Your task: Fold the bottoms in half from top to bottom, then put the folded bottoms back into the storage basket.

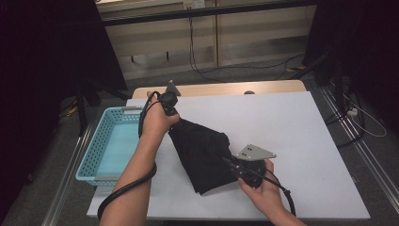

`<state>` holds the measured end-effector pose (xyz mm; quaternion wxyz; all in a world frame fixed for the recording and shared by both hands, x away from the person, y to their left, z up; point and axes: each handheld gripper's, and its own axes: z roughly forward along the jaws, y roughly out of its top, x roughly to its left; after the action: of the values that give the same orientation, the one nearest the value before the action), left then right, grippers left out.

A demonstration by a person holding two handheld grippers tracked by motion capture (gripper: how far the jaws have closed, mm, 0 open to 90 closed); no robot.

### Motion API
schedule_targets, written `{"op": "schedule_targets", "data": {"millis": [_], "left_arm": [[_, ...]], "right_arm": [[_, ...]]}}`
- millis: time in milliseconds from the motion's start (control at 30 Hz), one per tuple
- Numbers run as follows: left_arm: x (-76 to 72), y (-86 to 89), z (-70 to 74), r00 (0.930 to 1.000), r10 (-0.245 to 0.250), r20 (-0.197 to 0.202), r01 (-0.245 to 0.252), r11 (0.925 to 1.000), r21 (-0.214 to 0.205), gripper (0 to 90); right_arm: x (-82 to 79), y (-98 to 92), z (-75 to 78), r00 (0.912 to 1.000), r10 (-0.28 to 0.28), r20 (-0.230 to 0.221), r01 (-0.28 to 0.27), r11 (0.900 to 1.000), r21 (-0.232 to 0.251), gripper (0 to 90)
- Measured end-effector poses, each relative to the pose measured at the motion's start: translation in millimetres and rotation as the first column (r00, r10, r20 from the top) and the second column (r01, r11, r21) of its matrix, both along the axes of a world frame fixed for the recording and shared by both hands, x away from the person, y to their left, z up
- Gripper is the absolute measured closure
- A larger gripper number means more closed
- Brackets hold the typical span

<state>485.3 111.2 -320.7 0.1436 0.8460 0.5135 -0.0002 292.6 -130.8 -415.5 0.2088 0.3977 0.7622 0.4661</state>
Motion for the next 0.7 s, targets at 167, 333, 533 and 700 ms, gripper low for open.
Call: {"op": "schedule_targets", "data": {"millis": [167,333,533,700], "left_arm": [[0.6,4.1,12.1,1.0000,0.004,0.005,-0.004,0.9999,0.015,82.6],[0.3,6.4,22.9,0.9999,0.004,0.015,-0.005,0.9997,0.024,82.6],[0.6,9.0,33.1,0.9997,0.003,0.022,-0.004,0.9996,0.027,82.6],[0.7,9.9,41.6,0.9995,0.000,0.031,-0.001,0.9991,0.042,82.6]], "right_arm": [[-1.3,6.9,4.8,0.9999,0.014,0.005,-0.014,0.9995,0.027,81.1],[-1.6,11.4,8.6,0.9996,0.020,0.020,-0.021,0.9990,0.040,81.1],[-2.6,13.9,14.0,0.9987,0.018,0.047,-0.020,0.9985,0.051,81.1],[-2.9,16.2,19.3,0.9974,0.014,0.071,-0.018,0.9981,0.059,81.1]]}}
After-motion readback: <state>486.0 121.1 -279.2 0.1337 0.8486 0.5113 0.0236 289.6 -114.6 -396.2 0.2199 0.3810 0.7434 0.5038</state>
